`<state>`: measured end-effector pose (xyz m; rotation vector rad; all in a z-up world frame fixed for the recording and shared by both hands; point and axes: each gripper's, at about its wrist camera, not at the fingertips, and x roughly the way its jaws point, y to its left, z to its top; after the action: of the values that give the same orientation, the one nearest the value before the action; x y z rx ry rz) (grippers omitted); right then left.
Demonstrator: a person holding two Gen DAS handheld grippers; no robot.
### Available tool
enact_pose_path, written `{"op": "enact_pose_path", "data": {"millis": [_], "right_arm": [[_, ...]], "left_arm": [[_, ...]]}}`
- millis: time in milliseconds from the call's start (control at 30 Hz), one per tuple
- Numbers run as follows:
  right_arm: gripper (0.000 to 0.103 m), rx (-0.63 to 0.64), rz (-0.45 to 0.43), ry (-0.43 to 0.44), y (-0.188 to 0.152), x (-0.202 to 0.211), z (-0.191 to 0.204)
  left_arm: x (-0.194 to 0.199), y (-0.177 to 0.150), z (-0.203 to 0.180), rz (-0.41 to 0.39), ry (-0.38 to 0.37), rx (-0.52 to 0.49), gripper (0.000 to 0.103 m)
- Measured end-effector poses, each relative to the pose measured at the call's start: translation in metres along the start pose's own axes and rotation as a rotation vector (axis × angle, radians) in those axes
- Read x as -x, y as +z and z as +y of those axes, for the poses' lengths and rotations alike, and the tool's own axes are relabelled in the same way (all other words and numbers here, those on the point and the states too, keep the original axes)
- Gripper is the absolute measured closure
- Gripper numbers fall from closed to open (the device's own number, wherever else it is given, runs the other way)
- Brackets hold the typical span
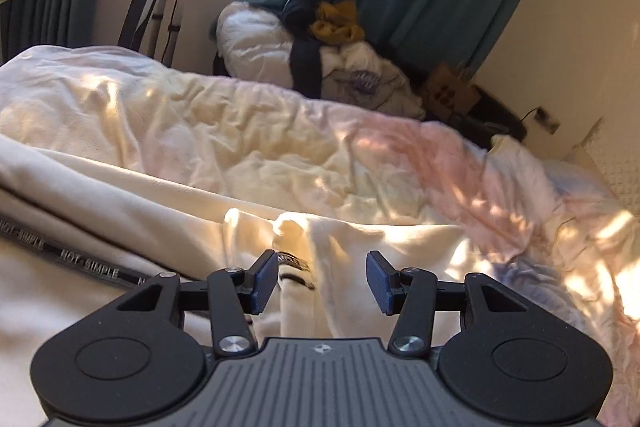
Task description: Fold clothes
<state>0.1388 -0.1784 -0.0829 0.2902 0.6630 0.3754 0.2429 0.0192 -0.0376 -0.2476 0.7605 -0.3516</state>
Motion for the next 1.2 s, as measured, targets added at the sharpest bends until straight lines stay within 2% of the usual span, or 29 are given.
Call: {"op": "enact_pose_path", "data": {"millis": [133, 200, 233, 300, 400, 533, 600, 667, 767, 833, 933, 1000, 1033, 1067, 1200], "right_arm": [[0.086, 0.028, -0.025, 0.017, 0.001, -0.002, 0.002], [0.087, 0.044, -0.039, 0.032, 0.002, -0.004, 0.004], [0.087, 0.047, -0.046, 0.045, 0.003, -0.004, 0.005], [0.087, 0.044, -0.069, 0.087, 0.005, -0.003, 0.006], [0.088, 0.068, -0.168, 0.156, 0.011, 0.004, 0.014], [0.088, 0.106, -0.141, 0.156, 0.014, -0.007, 0.021], [0.088, 0.122, -0.123, 0.155, 0.015, -0.014, 0.024], [0.088, 0.104, -0.068, 0.15, 0.009, -0.029, 0.02], [0.088, 0.072, -0.036, 0.149, 0.004, -0.039, 0.014], [0.088, 0.071, -0.034, 0.147, 0.003, -0.04, 0.014], [0.088, 0.089, -0.037, 0.143, 0.004, -0.04, 0.017], [0.087, 0.102, -0.04, 0.139, 0.004, -0.039, 0.019], [0.086, 0.107, -0.041, 0.138, 0.004, -0.039, 0.02], [0.086, 0.108, -0.044, 0.136, 0.005, -0.037, 0.021], [0.086, 0.133, -0.064, 0.118, 0.004, -0.028, 0.023]], "left_arm": [[-0.031, 0.012, 0.001, 0.073, 0.018, 0.001, 0.061], [-0.043, 0.017, 0.002, 0.1, 0.027, 0.009, 0.089], [-0.045, 0.019, 0.004, 0.103, 0.02, 0.021, 0.094], [-0.041, 0.025, 0.004, 0.07, 0.012, 0.027, 0.098], [-0.034, 0.039, 0.004, 0.028, 0.021, 0.033, 0.099], [-0.039, 0.048, 0.007, 0.041, 0.043, 0.005, 0.098], [-0.052, 0.04, 0.013, 0.078, 0.064, -0.01, 0.098], [-0.056, 0.035, 0.017, 0.086, 0.065, -0.012, 0.096], [-0.059, 0.028, 0.021, 0.092, 0.063, -0.014, 0.092], [-0.061, 0.024, 0.024, 0.096, 0.062, -0.015, 0.084], [-0.039, 0.022, 0.023, 0.083, 0.065, -0.031, 0.077], [-0.018, 0.019, 0.026, 0.07, 0.077, -0.026, 0.068], [-0.005, 0.016, 0.027, 0.059, 0.085, -0.02, 0.068], [0.008, 0.012, 0.03, 0.045, 0.09, -0.007, 0.068], [0.071, -0.011, 0.044, -0.025, 0.108, 0.081, 0.054]]}}
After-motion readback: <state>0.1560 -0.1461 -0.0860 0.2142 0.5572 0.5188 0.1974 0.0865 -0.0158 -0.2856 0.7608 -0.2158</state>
